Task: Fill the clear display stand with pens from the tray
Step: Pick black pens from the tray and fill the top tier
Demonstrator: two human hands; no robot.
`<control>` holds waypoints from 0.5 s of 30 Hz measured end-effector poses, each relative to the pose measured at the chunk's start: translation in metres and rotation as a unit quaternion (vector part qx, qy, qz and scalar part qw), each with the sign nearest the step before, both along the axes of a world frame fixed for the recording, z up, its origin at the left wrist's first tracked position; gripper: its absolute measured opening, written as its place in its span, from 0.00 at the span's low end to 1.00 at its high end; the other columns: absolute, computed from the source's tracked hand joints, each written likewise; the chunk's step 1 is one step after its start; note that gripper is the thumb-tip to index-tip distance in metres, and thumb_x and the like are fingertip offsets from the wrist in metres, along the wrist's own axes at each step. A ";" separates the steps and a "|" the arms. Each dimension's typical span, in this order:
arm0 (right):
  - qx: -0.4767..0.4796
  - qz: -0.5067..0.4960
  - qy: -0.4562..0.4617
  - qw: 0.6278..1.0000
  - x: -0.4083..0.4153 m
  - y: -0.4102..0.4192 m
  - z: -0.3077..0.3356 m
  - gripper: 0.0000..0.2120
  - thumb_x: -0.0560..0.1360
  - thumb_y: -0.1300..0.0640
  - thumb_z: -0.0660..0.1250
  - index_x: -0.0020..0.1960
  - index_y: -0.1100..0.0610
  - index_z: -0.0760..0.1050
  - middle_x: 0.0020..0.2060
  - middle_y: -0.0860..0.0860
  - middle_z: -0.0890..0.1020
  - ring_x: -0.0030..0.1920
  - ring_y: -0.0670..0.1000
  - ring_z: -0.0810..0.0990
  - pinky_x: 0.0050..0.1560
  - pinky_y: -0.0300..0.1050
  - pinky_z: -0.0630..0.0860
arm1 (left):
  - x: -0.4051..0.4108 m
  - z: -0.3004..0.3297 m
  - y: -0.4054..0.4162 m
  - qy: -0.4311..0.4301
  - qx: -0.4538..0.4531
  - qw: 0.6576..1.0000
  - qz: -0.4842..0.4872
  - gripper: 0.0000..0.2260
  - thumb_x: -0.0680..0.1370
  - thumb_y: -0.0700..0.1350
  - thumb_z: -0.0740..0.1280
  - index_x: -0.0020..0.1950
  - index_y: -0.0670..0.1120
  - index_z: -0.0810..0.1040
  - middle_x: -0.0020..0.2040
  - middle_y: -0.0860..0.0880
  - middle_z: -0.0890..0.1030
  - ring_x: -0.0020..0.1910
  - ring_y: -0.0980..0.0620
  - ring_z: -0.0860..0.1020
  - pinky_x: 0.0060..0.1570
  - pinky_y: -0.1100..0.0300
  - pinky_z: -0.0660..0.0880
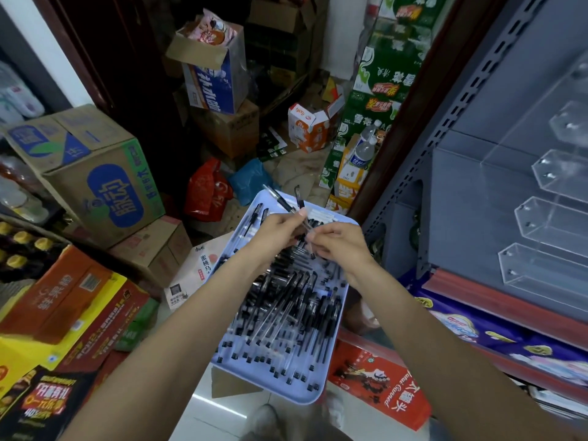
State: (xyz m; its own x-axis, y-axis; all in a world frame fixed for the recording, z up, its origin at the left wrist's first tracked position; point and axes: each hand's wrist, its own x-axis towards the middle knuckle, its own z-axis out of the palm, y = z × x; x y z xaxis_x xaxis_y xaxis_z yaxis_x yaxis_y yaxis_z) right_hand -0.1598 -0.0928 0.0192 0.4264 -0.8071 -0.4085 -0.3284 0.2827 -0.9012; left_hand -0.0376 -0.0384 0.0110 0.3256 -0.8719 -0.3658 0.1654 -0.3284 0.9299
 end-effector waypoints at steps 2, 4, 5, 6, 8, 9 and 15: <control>-0.017 -0.001 -0.028 0.999 -0.003 -0.004 0.018 0.02 0.72 0.65 0.70 0.42 0.61 0.77 0.34 0.54 0.81 0.33 0.45 0.80 0.33 0.30 0.76 | -0.007 0.017 -0.007 0.047 -0.040 0.998 0.024 0.12 0.80 0.48 0.60 0.49 0.41 0.78 0.42 0.49 0.81 0.41 0.56 0.79 0.42 0.67 0.75; -0.049 0.010 -0.040 0.998 -0.008 -0.007 0.038 0.02 0.72 0.66 0.69 0.44 0.64 0.78 0.33 0.54 0.80 0.29 0.41 0.79 0.32 0.30 0.74 | -0.016 0.036 -0.013 0.095 -0.077 0.991 0.053 0.11 0.80 0.45 0.61 0.46 0.39 0.78 0.39 0.49 0.83 0.37 0.55 0.80 0.33 0.67 0.76; -0.063 0.016 -0.044 0.997 -0.013 -0.010 0.047 0.04 0.73 0.66 0.69 0.46 0.66 0.78 0.33 0.54 0.80 0.28 0.40 0.79 0.31 0.30 0.74 | -0.021 0.046 -0.017 0.103 -0.090 0.989 0.060 0.11 0.80 0.44 0.61 0.45 0.39 0.78 0.38 0.49 0.83 0.35 0.54 0.81 0.32 0.66 0.77; -0.075 0.021 -0.045 0.996 -0.018 -0.012 0.056 0.05 0.73 0.66 0.69 0.48 0.67 0.77 0.33 0.54 0.80 0.27 0.40 0.79 0.31 0.30 0.74 | -0.026 0.055 -0.021 0.103 -0.102 0.987 0.064 0.10 0.79 0.43 0.62 0.44 0.38 0.78 0.38 0.49 0.83 0.34 0.54 0.81 0.30 0.64 0.78; -0.116 0.045 -0.020 0.992 -0.032 -0.019 0.075 0.07 0.73 0.63 0.69 0.49 0.66 0.77 0.35 0.53 0.80 0.32 0.43 0.80 0.36 0.35 0.76 | -0.039 0.073 -0.032 0.076 -0.127 0.986 0.072 0.09 0.78 0.42 0.64 0.41 0.39 0.78 0.38 0.49 0.83 0.34 0.55 0.82 0.30 0.62 0.78; -0.158 0.061 0.018 0.985 -0.041 -0.023 0.085 0.07 0.74 0.60 0.69 0.49 0.64 0.78 0.37 0.52 0.81 0.36 0.45 0.81 0.40 0.38 0.77 | -0.046 0.082 -0.037 0.043 -0.145 0.985 0.080 0.09 0.78 0.42 0.65 0.39 0.39 0.78 0.36 0.49 0.84 0.34 0.55 0.82 0.32 0.62 0.78; -0.349 -0.019 0.021 0.937 -0.122 -0.065 0.154 0.16 0.77 0.52 0.65 0.63 0.52 0.69 0.43 0.47 0.78 0.44 0.47 0.78 0.42 0.39 0.74 | -0.101 0.128 -0.063 -0.432 -0.180 0.883 -0.035 0.10 0.77 0.45 0.67 0.37 0.42 0.78 0.28 0.56 0.77 0.28 0.65 0.77 0.32 0.68 0.71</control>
